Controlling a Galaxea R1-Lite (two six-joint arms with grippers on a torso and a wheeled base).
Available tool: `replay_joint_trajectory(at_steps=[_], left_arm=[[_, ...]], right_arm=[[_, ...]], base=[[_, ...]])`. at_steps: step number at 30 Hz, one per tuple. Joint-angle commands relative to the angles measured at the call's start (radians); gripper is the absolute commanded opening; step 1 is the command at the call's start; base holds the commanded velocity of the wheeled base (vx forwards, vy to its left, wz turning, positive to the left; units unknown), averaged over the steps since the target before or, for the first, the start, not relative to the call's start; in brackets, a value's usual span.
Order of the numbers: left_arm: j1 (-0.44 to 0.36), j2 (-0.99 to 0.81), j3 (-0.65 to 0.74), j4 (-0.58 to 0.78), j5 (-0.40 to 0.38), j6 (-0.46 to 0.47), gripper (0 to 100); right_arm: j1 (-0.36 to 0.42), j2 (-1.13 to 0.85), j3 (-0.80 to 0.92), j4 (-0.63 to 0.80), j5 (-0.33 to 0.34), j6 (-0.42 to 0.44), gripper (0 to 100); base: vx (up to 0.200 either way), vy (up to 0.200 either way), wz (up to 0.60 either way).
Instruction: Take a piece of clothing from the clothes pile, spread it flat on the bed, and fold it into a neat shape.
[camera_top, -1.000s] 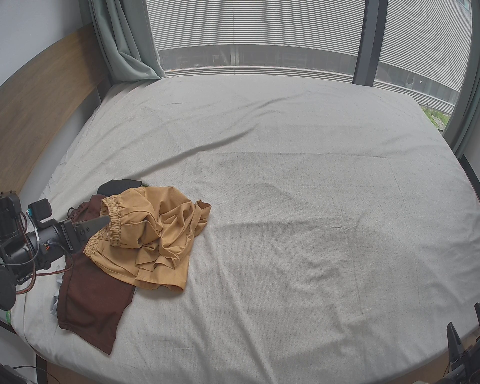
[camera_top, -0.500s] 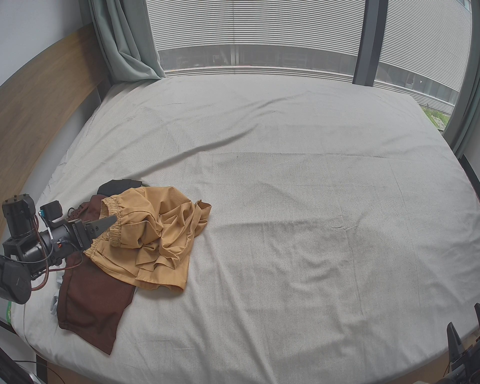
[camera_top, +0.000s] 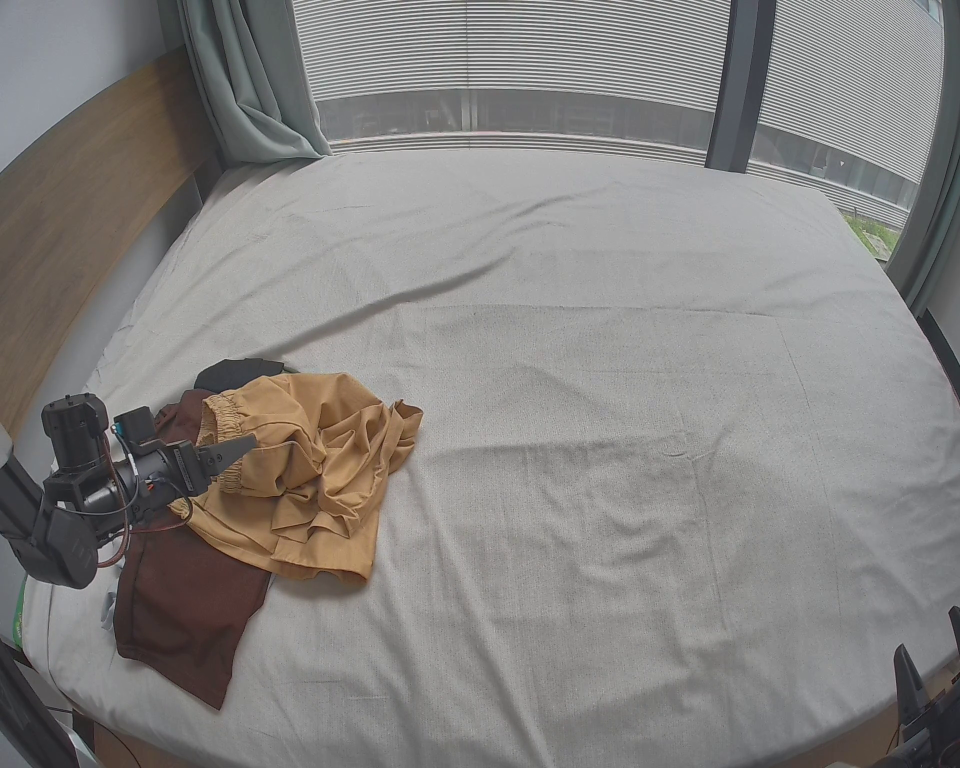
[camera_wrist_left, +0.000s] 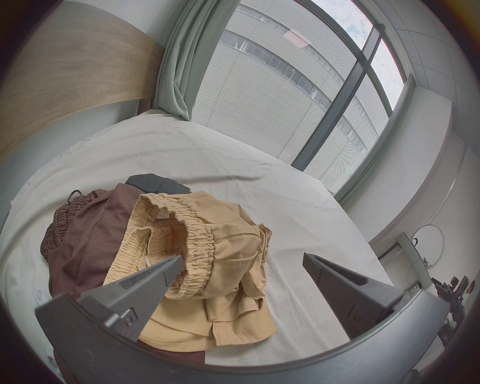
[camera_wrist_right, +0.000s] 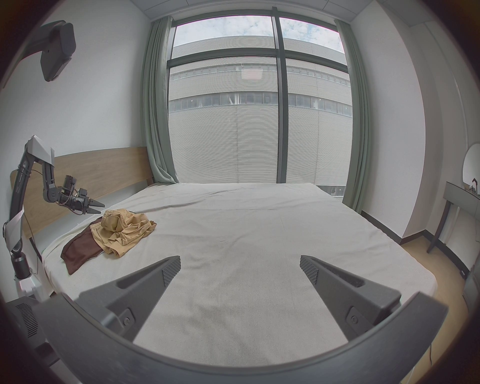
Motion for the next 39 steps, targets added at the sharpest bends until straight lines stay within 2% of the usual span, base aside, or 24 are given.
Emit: replay_joint_trajectory(at_steps=[1,14,38,39], left_arm=[[0.001,0.061,-0.040,-0.001,0.000,-0.001,100],[-0.010,0.127,-0.112,-0.002,-0.004,-0.002,100],[-0.032,0.214,-0.120,-0.088,0.002,-0.002,100],[-0.032,0.222,-0.124,-0.094,-0.001,-0.002,0]], right_arm=[[0.001,-0.016,0.018,0.000,0.000,0.001,100],[0.001,-0.016,0.018,0.000,0.000,0.001,100],[0.001,-0.016,0.018,0.000,0.000,0.003,100],[0.001,-0.016,0.018,0.000,0.000,0.003,100]], base=[[0.000,0.000,0.00],[0.000,0.000,0.00],[0.000,0.000,0.00],[0.000,0.000,0.00]])
